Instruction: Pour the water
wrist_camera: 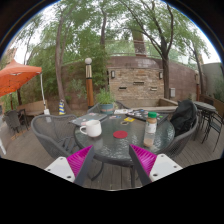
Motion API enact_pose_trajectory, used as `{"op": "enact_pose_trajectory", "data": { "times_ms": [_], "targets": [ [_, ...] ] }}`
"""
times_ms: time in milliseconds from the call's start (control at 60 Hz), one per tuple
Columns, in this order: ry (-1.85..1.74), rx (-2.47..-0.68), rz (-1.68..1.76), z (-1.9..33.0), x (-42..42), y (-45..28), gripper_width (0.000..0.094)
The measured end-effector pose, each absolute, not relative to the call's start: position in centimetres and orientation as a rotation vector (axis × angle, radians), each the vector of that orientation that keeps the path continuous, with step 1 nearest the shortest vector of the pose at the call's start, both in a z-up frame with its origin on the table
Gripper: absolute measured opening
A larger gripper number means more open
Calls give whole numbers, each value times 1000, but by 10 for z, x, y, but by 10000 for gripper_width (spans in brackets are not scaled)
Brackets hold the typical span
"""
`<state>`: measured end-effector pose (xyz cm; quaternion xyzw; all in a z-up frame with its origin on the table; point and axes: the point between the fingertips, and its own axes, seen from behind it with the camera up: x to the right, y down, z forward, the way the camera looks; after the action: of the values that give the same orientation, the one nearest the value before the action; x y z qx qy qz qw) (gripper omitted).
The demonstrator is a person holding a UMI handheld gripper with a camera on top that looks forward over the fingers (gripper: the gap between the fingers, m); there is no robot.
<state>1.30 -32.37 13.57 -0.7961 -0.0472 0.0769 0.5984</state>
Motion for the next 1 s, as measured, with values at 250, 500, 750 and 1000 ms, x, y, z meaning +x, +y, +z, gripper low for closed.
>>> {"op": "enact_pose_trajectory", "data": {
  "times_ms": [250,500,750,1000],
  "targets": [
    [-31,-1790,98,121,70,-278,810],
    [-4,-1737,-5,98,144,-179,815],
    [1,-1652,-37,98,160,-87,809],
    [132,-1625,5,83,169,-57,443]
  ]
}}
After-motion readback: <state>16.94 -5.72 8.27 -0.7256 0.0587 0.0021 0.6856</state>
